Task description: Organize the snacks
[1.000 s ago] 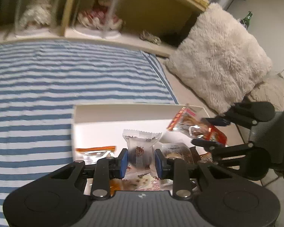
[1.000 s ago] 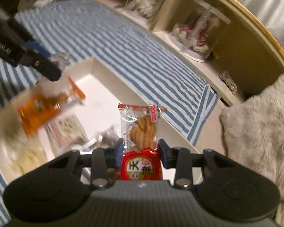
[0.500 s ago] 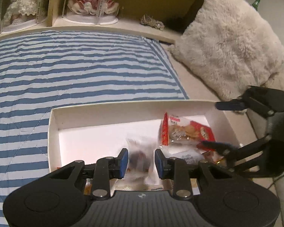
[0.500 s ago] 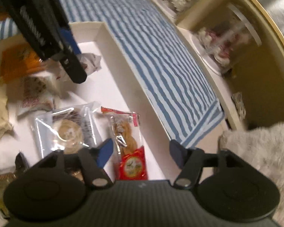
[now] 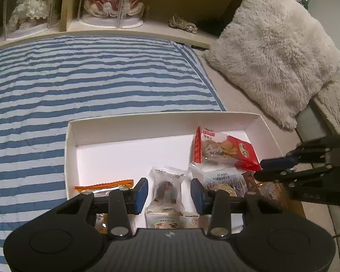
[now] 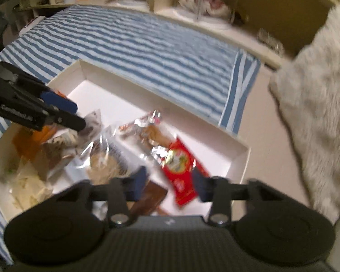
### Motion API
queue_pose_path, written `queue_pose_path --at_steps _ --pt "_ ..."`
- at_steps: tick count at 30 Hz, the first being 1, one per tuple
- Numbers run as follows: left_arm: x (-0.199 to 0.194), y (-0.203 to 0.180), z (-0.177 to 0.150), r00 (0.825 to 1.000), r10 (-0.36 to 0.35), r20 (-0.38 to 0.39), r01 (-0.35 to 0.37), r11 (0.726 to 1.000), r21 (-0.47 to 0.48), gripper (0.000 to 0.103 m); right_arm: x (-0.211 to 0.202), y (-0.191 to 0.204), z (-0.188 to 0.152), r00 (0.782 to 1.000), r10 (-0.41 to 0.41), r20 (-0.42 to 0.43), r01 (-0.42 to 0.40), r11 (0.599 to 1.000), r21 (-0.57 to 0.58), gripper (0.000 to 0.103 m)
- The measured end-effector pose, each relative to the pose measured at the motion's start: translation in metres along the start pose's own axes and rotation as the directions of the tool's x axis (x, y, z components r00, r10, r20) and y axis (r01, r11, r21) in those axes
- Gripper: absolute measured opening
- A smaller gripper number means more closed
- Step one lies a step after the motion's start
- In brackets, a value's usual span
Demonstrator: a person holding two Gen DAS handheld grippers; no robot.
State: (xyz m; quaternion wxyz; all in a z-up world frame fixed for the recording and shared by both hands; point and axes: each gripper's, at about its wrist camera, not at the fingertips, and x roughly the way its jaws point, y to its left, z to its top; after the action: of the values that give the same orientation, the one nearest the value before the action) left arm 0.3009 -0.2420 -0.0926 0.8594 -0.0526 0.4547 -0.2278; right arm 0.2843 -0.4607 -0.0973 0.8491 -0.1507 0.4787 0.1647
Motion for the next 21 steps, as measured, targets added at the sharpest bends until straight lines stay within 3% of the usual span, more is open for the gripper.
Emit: queue_pose_path --at_steps 4,9,11,15,18,21 --pt "-0.007 0.002 0.000 1.000 0.003 0.008 -0.003 1.000 -0.003 0.043 0.014 -0.006 -0.005 0.999 0.036 -0.029 -0.032 0.992 0.124 0.025" --pt "-0.010 0.002 -0.002 1.000 -0.013 0.001 0.013 1.000 0.004 0.040 0.030 -0.012 -0.008 0.998 -0.054 -0.028 0.058 0.975 0.213 0.025" --pt "-0.007 -0.002 -0.004 1.000 -0.018 -0.018 0.019 1.000 0.022 0.033 0.030 -0.014 -0.008 0.997 -0.076 -0.011 0.077 0.968 0.240 0.025" --pt "0.009 -0.011 -0.010 0.997 0.014 -0.073 -0.010 0.998 0.060 0.029 0.018 -0.012 -0.012 0.997 -0.075 0.019 0.067 0.962 0.264 0.026" --pt "0.024 -0.013 -0.014 0.993 0.028 -0.118 -0.019 0.997 0.076 0.009 0.008 -0.012 -0.013 0.997 -0.069 0.039 0.056 0.961 0.269 0.026" --pt "0.033 -0.009 -0.014 0.993 0.044 -0.108 -0.038 0.997 0.060 0.009 -0.003 -0.006 -0.019 0.997 -0.054 0.062 0.035 0.962 0.272 0.026"
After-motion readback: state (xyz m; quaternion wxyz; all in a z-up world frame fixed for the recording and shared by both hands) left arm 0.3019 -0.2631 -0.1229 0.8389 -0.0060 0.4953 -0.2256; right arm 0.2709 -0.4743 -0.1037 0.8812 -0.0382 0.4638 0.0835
